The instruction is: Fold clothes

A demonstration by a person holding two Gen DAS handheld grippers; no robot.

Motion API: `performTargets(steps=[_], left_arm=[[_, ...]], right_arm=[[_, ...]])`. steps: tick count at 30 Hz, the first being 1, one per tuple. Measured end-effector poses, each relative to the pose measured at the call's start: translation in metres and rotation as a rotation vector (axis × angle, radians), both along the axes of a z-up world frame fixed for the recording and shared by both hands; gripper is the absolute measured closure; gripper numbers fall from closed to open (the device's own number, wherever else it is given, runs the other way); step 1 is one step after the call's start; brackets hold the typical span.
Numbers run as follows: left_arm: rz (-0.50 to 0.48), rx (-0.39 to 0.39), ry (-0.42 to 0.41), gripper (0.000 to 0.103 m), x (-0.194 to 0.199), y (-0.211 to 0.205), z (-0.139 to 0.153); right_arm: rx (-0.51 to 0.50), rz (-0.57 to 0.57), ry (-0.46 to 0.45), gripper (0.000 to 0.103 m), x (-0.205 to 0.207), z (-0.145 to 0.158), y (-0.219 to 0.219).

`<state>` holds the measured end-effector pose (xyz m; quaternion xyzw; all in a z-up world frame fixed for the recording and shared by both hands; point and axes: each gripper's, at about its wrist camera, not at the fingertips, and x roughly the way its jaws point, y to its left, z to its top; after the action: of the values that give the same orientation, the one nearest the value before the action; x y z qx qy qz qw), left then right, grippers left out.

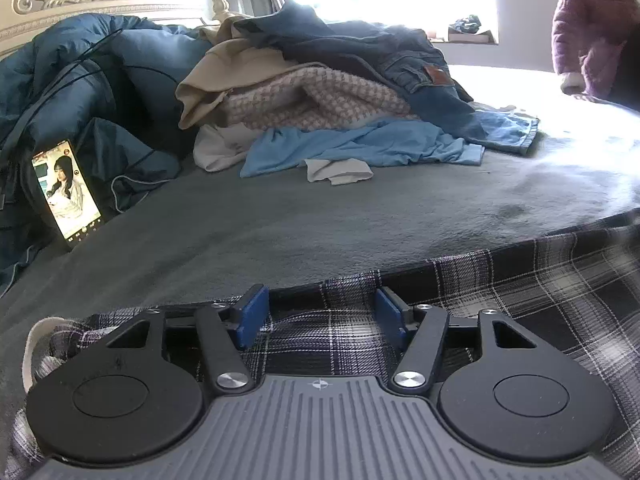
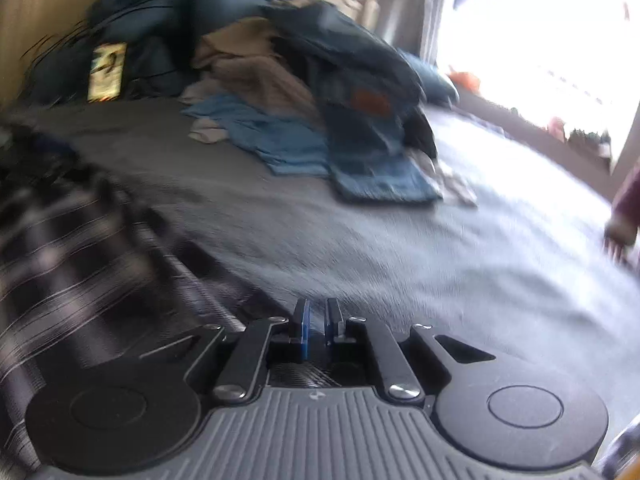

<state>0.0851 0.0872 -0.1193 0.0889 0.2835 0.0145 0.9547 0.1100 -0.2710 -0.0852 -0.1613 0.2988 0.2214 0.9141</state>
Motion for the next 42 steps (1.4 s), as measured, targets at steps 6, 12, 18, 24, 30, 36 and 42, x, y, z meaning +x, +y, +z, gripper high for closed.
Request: performTargets(steps=[6,12,18,24,30,36,42], left_arm=[[-0.001,0.006,-0.003,0.042,0.001,-0.001,-0.001],[0.001,0.0,-0.004,0.041,0.001,0.001,-0.002],[-0.001,-0.008,-0.004,0.041,0.002,0.002,-0.002],[-0.002,-0.011,-0.003,0.04,0.003,0.004,-0.003],[-0.004,-0.003,-0.001,0.038,0.003,0.004,-0.003],[0.045,0.05,-0.022,0.039,-0.005,0.0,0.01],[-0.065,-0.002,-0.074,0.039,-0.021,-0.042,0.044]], right_arm=[[0.11,0.08,-0.057,0.089,-0.023,0.02,-0.013],[-0.08,0.313,-0.108,0.065,-0.064,0.015,0.02],[-0.112,0.256,-0.094,0.101,-0.048,0.004,0.024],[0.039,0.193,0.031,0.101,-0.007,0.004,0.002],[0.25,0.11,0.201,0.093,0.023,-0.004,-0.026],[0.481,-0.022,0.372,0.082,0.051,-0.015,-0.06],[0.567,-0.167,0.353,0.08,0.057,-0.011,-0.076]])
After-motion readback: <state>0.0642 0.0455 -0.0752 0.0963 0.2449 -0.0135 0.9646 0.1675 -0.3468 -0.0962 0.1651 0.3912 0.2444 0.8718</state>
